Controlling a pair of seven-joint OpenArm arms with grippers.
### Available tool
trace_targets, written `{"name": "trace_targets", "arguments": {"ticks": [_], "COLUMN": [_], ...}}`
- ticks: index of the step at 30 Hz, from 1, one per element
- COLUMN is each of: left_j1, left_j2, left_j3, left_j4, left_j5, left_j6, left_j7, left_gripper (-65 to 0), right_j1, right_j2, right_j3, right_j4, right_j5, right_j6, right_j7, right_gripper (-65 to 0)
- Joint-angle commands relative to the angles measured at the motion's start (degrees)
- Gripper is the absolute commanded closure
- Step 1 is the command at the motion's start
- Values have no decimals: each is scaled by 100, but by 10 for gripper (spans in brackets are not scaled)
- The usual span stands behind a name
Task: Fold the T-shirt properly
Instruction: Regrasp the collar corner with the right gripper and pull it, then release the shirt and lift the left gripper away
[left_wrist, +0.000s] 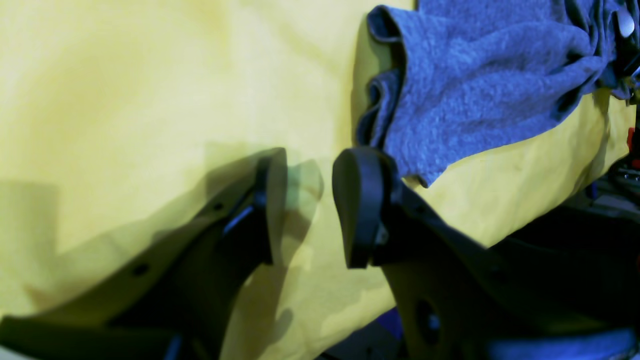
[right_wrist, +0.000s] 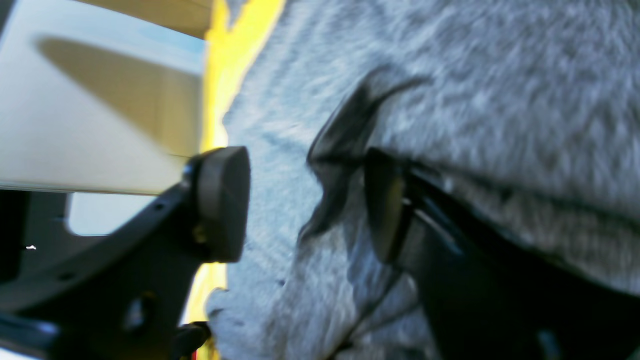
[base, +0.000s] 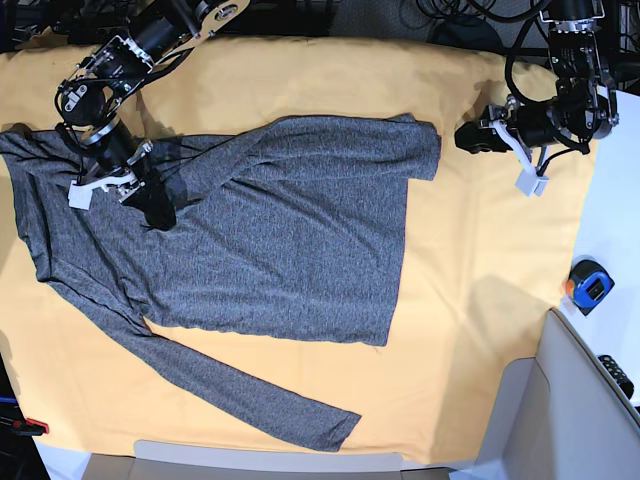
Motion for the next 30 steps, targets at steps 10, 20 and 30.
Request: {"name": "trace_targets", "arguments": {"ticks": [10,20,30], "left_j1": [300,704,1311], "left_j2": [-459,-1347,-1514], "left_j3": [486,2605,5251], "left_j4": [1223,2859,2920], "left_j5": [-65,2045,7672], "left_j6": [-15,-6,820], "left_j7": [-260,-1658,-3267], "left_gripper": [-197,-196,-195], "right_j1": [-817,-1669,-2135], "right_j2": [53,185,466], "right_j3": [-3,-12,32], "right_j4": [1866,2825,2816], "right_j5": [721,686,686], "right_j6": [-18,-18,-18], "right_j7": [9,1,18], "right_gripper": [-423,-424,-423]}}
